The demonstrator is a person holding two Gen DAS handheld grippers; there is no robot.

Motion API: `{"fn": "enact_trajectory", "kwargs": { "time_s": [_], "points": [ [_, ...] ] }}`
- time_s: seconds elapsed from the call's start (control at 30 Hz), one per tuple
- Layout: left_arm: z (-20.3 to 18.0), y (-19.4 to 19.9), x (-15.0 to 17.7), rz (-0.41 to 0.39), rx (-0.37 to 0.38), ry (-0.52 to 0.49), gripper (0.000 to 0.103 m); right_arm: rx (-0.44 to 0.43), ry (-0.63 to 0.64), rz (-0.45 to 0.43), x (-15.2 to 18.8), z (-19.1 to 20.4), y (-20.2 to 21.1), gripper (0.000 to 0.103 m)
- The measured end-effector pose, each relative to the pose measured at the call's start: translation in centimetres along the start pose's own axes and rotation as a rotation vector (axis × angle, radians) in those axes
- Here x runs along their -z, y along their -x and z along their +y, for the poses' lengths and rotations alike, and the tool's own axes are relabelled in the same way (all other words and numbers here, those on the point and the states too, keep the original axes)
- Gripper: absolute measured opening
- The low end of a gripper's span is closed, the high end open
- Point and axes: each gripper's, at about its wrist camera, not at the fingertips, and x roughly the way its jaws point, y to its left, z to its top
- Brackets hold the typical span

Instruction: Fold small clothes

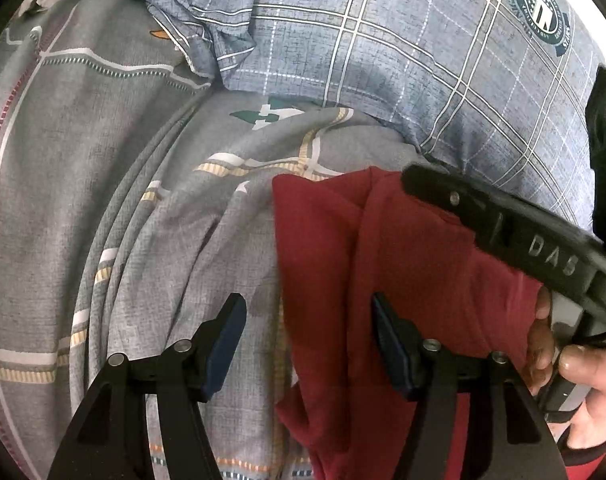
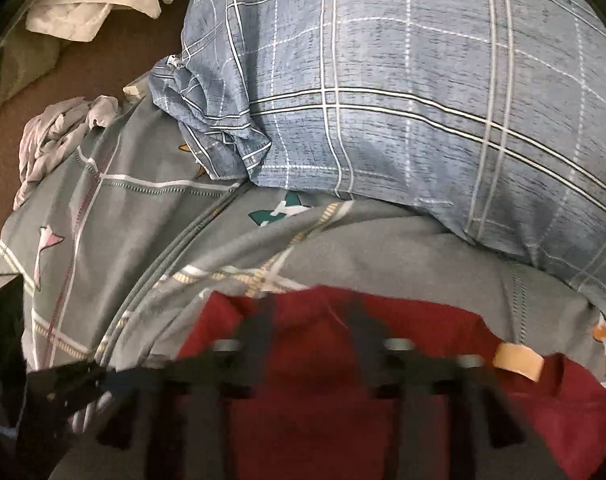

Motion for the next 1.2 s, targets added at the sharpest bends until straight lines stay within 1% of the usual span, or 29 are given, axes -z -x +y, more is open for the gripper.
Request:
{"fn": "enact_trajectory", "kwargs": {
  "time_s": [0.1,0.13,0.2,0.23,0.27,0.3,0.37,0.43,0.53,0.6,0.63,0.67,0.7,0.73,0.77,0.8,0.83,0.87,0.93,0.97,1.0,1.07,1.1,1.2],
  "points": [
    [0.2,0.0,0.0,0.004,0.003,0.01,0.065,0.028,0.01,0.029,0.3,-0.5,-0.9,0.059],
    [0.2,0.0,0.0,0.005,0.003,0.01,0.065,0.022,0.009,0.035,0.5,-0.6,-1.1,0.06],
    [0.2,-0.1,-0.1,0.007,0.001,0.011,0.066,0.001,0.025,0.061,0.9,-0.3,-2.3,0.056],
    [0.2,-0.2,-0.1,0.01,0.001,0.011,0.066,0.007,0.04,0.069,1.0,0.0,-2.8,0.043],
    [0.2,-0.2,-0.1,0.012,0.002,0.012,0.067,0.007,0.057,0.086,1.1,0.4,-3.1,0.021],
    [0.2,-0.3,-0.2,0.013,0.002,0.014,0.067,0.017,0.071,0.078,1.0,0.6,-3.3,0.011],
    [0.1,-0.3,-0.3,0.013,0.004,0.016,0.067,0.019,0.058,0.064,0.4,0.5,-3.4,0.0],
    [0.1,-0.5,-0.3,0.016,0.003,0.018,0.068,0.012,0.03,0.052,-0.1,0.2,-3.6,0.0],
    [0.1,-0.7,-0.3,0.019,0.002,0.017,0.069,0.013,-0.002,0.057,-0.4,-0.1,-4.4,0.0],
    [0.1,-0.7,-0.3,0.019,0.002,0.021,0.069,0.017,-0.013,0.047,-0.3,-0.1,-3.9,0.0],
    [0.1,-0.7,-0.3,0.019,0.002,0.021,0.069,0.015,-0.021,0.038,-0.3,-0.3,-3.5,0.001],
    [0.1,-0.7,-0.4,0.018,0.001,0.021,0.069,0.014,-0.033,0.025,-0.2,-0.4,-2.9,0.006],
    [0.1,-0.7,-0.4,0.017,0.001,0.02,0.069,0.021,-0.039,0.018,-0.2,-0.5,-2.2,0.008],
    [0.1,-0.7,-0.4,0.017,0.002,0.02,0.069,0.02,-0.043,0.021,-0.1,-0.5,-1.8,0.017],
    [0.1,-0.7,-0.3,0.018,0.005,0.02,0.069,0.007,-0.05,0.024,0.1,-0.5,-1.3,0.036],
    [0.2,-0.7,-0.2,0.023,0.025,0.026,0.068,-0.013,-0.063,0.026,0.2,-0.6,-0.7,0.046],
    [0.5,-0.7,-0.1,0.035,0.058,0.039,0.067,-0.025,-0.074,0.031,0.4,-0.6,-0.3,0.059],
    [0.6,-0.8,-0.1,0.041,0.086,0.051,0.067,-0.033,-0.082,0.039,0.5,-0.6,-0.1,0.062],
    [0.8,-0.7,-0.1,0.039,0.143,0.06,0.061,-0.043,-0.097,0.067,0.7,-0.6,0.4,0.062],
    [0.7,-0.8,-0.1,0.049,0.172,0.063,0.05,-0.054,-0.102,0.077,0.7,-0.5,0.5,0.062],
    [0.8,-1.0,-0.1,0.066,0.206,0.074,0.041,-0.076,-0.107,0.089,0.8,-0.4,0.7,0.062],
    [0.9,-1.1,-0.1,0.062,0.227,0.085,0.038,-0.099,-0.116,0.111,0.9,-0.1,0.6,0.065],
    [1.1,-1.0,-0.1,0.062,0.232,0.087,0.033,-0.102,-0.12,0.123,0.8,0.2,0.5,0.066],
    [1.9,-0.6,0.0,0.058,0.266,0.115,0.026,-0.116,-0.123,0.173,0.1,1.0,-0.5,0.07]
  ]
}}
